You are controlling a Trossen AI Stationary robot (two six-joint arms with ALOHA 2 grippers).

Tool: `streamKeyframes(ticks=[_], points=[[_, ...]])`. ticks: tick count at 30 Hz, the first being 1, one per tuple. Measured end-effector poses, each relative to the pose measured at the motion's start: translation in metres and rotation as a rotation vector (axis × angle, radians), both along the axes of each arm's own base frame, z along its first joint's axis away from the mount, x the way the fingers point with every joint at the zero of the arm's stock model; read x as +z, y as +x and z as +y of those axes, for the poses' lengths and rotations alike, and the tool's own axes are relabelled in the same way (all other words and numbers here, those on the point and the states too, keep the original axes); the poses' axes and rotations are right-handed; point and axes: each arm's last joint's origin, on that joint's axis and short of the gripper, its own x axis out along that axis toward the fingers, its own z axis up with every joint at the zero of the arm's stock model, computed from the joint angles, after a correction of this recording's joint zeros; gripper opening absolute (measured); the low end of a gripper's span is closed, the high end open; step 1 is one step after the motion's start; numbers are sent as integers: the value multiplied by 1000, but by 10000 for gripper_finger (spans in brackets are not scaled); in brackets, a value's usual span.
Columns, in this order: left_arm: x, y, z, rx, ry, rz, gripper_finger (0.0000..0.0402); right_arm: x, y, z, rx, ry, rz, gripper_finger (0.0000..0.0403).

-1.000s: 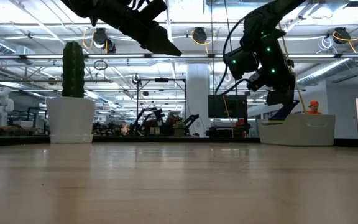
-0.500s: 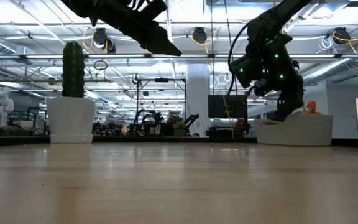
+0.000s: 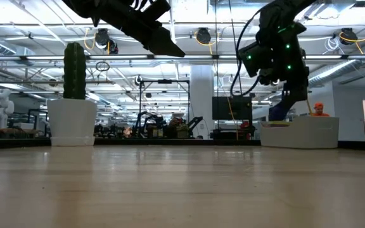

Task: Nest measuring cups in basket
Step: Stack the purple measuring cup on top of the green measuring cup in the gray bin

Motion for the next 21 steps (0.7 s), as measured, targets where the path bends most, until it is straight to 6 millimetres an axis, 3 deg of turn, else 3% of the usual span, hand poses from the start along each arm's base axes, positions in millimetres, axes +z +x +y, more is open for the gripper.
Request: streamKeyframes(ticks=[7, 21], points=[[0, 0, 0, 0, 1, 0, 202, 5, -6, 1, 23, -96, 7, 1], [1, 0, 0, -2, 9, -7, 202, -28, -17, 6, 81, -98, 90, 0]])
